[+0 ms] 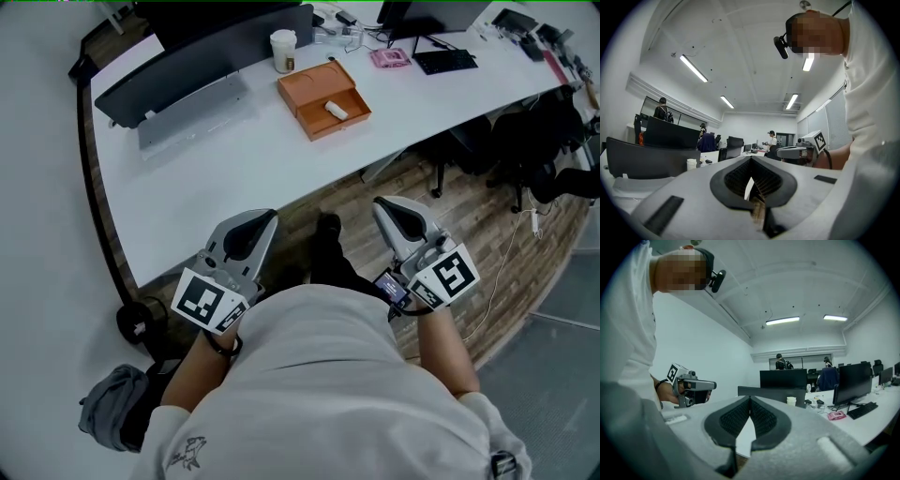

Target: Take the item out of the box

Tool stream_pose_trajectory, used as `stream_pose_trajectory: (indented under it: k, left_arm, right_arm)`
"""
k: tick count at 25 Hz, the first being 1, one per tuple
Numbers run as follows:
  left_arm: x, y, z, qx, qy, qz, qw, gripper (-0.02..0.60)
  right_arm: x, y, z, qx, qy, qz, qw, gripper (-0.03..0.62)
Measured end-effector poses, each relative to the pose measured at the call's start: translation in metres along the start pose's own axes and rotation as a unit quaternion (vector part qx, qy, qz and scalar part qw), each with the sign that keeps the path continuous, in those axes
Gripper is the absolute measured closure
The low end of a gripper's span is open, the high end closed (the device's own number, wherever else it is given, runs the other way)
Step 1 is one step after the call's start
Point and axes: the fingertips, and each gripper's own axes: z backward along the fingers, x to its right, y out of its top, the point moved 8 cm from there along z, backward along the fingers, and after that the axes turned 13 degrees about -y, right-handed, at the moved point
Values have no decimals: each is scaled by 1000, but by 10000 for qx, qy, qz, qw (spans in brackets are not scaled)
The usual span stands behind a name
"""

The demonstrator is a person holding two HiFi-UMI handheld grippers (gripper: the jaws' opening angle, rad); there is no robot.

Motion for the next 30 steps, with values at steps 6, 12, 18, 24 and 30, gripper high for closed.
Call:
stream_pose_trajectory:
  k: [6,12,18,24,30]
  left_arm:
    - [-35,5,-13,4,237,-32,9997,583]
    - [-85,0,-35,-19,602,47,9982,583]
    - [-134,-2,-76,-36,773,130,9969,583]
    - [-172,-6,-124,-57,926,212,9955,583]
    - [-204,-11,-162,-90,1092,271,9936,583]
  right_arm:
    - [30,-5,-45,-62,177,8,9998,591]
    - [74,-10,-103,-213,386,-37,9990,591]
    - [123,-8,-162,-386,640,70,9972,591]
    - [172,-14,-210,-685,918,160,9933,591]
    - [210,-43,-258,-1266,1376,94,9823,589]
